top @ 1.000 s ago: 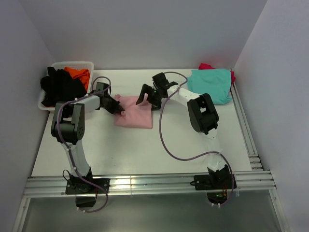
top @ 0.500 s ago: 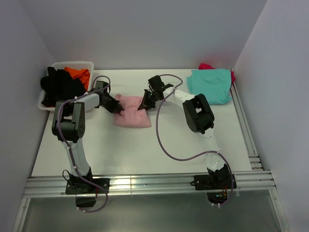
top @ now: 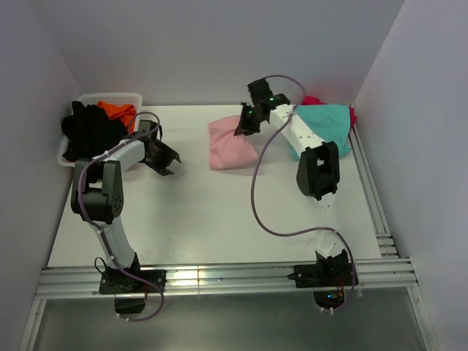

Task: Fold and stack the t-shirts
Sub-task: Neatly place the folded tshirt to the corner

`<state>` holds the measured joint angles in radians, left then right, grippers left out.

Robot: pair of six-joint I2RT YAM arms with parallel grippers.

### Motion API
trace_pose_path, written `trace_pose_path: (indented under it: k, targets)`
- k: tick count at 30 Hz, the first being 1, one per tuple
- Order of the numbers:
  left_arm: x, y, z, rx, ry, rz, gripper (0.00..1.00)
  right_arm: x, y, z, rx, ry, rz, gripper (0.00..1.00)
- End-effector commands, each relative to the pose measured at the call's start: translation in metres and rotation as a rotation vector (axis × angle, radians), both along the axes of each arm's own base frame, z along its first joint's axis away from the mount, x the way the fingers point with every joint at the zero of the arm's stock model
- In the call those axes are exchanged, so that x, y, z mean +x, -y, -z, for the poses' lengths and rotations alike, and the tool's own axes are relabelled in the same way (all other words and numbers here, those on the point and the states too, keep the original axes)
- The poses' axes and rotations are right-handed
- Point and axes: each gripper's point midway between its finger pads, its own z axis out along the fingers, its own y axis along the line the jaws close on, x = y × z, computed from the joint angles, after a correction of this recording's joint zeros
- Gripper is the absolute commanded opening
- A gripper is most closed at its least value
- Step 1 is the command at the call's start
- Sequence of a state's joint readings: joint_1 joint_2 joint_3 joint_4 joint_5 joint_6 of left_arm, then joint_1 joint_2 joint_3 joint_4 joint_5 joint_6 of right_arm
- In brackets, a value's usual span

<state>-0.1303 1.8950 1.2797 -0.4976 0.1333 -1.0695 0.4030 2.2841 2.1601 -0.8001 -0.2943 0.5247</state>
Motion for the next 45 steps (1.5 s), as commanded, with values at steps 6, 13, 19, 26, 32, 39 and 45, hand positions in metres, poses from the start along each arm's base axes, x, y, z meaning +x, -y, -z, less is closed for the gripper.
trace_pose_path:
  k: [6, 13, 19, 26, 32, 39, 45]
  targets:
    - [-0.032, -0.005, -0.019, 0.006, 0.034, 0.029, 0.6, 0.032, 0.108, -0.041, -0.222, 0.139, 0.154, 0.0]
    - [-0.069, 0.005, -0.022, -0.023, 0.06, 0.079, 0.55, 0.061, 0.176, -0.058, -0.297, 0.204, 0.273, 0.0]
    - [-0.092, 0.009, -0.018, -0.025, 0.044, 0.116, 0.52, 0.086, 0.251, -0.078, -0.361, 0.268, 0.416, 0.0]
    - [-0.099, 0.013, -0.03, -0.014, 0.052, 0.154, 0.52, 0.087, 0.378, -0.038, -0.43, 0.163, 0.658, 0.76]
    - [-0.094, 0.01, -0.043, 0.021, 0.056, 0.169, 0.52, 0.076, 0.388, -0.011, -0.435, 0.078, 0.683, 1.0]
    - [-0.08, 0.012, -0.069, 0.034, 0.102, 0.162, 0.51, 0.052, 0.356, -0.056, -0.39, 0.141, 0.654, 1.0]
    - [-0.071, 0.01, -0.1, 0.069, 0.173, 0.175, 0.5, 0.0, 0.311, -0.136, -0.338, 0.268, 0.607, 1.0]
